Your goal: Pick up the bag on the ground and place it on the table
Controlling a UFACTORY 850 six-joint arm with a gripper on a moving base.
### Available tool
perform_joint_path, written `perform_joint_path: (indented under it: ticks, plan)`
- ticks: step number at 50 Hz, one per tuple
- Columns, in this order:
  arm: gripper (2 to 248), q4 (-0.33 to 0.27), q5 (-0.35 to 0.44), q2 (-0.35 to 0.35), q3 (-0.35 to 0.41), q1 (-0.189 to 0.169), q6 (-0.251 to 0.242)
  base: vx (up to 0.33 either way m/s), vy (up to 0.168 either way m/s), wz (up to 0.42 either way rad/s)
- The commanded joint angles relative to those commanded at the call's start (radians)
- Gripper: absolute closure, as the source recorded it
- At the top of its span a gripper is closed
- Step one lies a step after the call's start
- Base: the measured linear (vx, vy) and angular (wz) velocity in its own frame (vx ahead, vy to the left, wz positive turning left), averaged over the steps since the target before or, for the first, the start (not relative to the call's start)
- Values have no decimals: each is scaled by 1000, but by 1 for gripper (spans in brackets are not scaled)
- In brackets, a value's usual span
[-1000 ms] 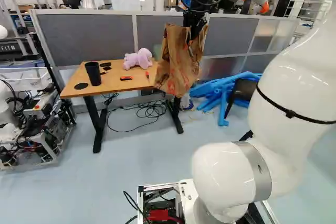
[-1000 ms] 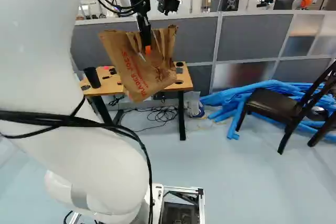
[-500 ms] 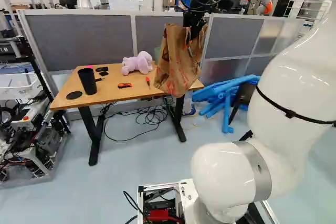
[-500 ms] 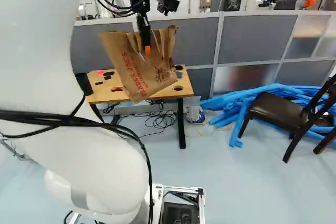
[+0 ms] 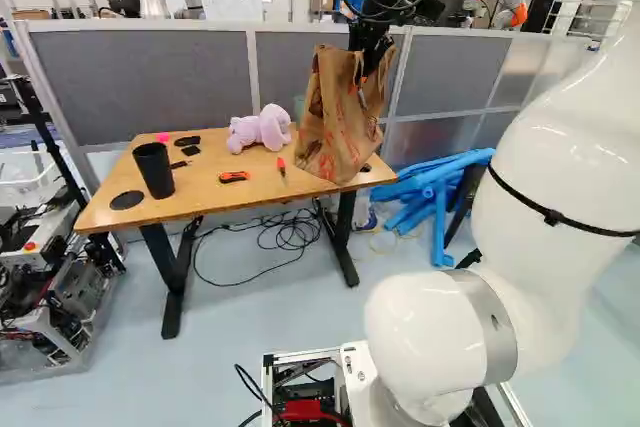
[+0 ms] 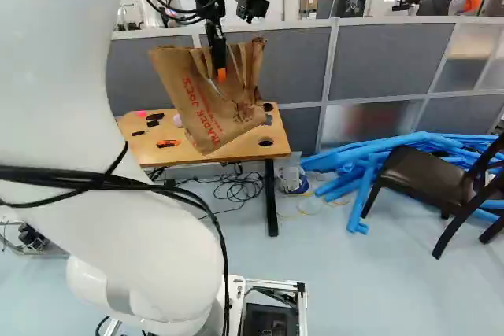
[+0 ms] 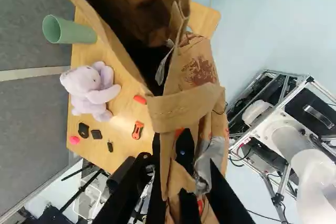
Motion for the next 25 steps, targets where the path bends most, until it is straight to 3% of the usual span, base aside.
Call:
perform_joint_path:
  ticks: [25]
  plan:
    - [229,0,0,0,0,0,0,147,1,-7]
